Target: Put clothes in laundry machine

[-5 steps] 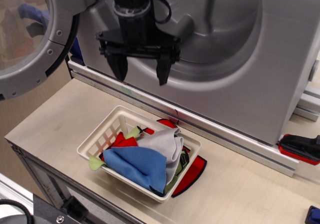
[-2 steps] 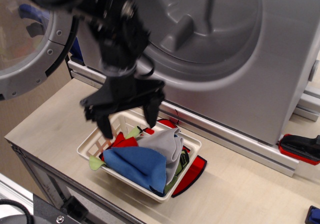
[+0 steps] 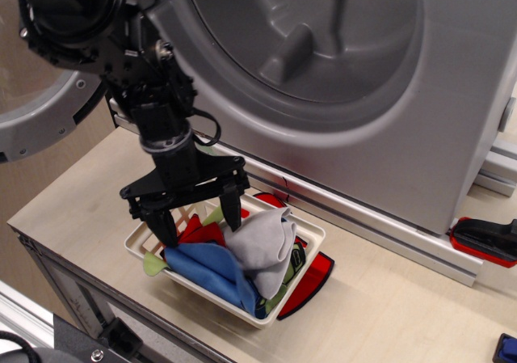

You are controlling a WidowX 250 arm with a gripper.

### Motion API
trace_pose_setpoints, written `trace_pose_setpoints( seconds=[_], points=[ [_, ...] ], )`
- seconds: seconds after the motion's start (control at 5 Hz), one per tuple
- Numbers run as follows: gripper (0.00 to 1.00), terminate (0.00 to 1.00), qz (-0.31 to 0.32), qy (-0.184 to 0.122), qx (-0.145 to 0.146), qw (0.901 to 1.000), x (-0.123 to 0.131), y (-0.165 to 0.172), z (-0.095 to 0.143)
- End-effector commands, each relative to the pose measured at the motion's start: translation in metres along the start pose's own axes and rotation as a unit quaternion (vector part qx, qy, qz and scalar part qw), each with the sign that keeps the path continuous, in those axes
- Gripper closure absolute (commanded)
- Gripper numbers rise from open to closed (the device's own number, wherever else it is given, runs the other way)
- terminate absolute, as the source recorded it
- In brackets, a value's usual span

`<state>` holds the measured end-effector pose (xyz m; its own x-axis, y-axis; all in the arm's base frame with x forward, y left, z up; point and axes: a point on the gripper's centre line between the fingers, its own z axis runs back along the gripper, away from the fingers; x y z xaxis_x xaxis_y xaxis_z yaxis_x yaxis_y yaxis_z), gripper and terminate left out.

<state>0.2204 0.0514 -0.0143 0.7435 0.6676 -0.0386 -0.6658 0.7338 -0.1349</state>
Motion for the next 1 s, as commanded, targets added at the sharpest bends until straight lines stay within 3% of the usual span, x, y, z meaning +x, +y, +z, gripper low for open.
trace_pose_setpoints(
  seconds=[0.0,0.4,0.6,0.8],
  points=[
    [0.0,0.0,-0.026,-0.002,-0.008,0.9996,0.0,-0.007,-0.017],
    [0.0,0.0,0.007,-0.017,-0.015,0.9997,0.002,-0.016,-0.035],
    [0.0,0.0,0.0,-0.048,-0.006,0.9988,-0.001,-0.021,-0.038],
    [1.0,0.0,-0.006,-0.06,0.004,0.9982,0.001,-0.022,-0.038]
  ],
)
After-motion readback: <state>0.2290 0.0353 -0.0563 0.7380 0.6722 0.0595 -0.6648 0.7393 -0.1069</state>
